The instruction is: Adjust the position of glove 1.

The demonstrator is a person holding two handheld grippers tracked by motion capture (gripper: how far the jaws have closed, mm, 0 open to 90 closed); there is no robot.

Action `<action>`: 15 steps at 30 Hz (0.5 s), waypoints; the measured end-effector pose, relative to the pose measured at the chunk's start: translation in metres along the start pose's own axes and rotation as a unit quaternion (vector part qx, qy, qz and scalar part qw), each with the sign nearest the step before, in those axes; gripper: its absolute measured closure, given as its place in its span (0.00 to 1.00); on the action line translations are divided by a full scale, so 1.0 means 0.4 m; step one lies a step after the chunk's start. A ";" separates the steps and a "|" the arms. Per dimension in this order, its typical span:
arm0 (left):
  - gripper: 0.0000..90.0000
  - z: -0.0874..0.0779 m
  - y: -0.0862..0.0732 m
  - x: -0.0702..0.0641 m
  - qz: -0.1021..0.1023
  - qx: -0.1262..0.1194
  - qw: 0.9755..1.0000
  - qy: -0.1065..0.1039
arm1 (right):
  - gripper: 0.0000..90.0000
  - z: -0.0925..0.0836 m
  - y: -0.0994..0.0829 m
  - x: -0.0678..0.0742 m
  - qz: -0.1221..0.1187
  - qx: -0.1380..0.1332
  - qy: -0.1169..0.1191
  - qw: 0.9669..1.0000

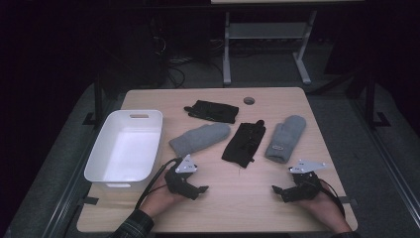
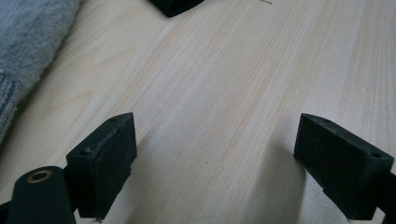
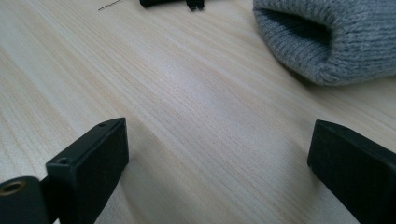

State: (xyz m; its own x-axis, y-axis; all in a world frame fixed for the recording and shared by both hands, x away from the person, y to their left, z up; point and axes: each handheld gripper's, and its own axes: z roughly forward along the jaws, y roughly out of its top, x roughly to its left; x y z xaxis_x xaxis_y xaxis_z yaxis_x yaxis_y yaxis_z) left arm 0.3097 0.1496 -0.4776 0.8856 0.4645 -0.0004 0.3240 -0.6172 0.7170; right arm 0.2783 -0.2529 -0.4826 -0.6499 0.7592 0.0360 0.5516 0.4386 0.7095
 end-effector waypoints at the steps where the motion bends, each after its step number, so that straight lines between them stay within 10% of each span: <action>1: 0.13 0.000 0.000 0.000 0.001 0.000 1.000 0.000 | 0.06 0.000 0.000 0.000 0.000 0.000 0.000 1.000; 5: 0.14 0.001 0.001 0.001 0.000 0.000 1.000 -0.001 | 0.07 -0.002 0.001 -0.004 -0.005 0.003 0.003 1.000; 15: 0.14 0.003 0.001 0.001 -0.002 -0.003 1.000 -0.001 | 0.58 -0.051 0.025 -0.028 0.002 -0.009 0.005 1.000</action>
State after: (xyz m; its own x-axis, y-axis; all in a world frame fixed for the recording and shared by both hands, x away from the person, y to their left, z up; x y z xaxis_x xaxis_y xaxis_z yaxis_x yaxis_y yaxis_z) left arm 0.3105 0.1487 -0.4779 0.8848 0.4660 -0.0053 0.3264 -0.6115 0.7208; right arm 0.2805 -0.2667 -0.4615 -0.6521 0.7567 0.0455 0.5450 0.4262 0.7220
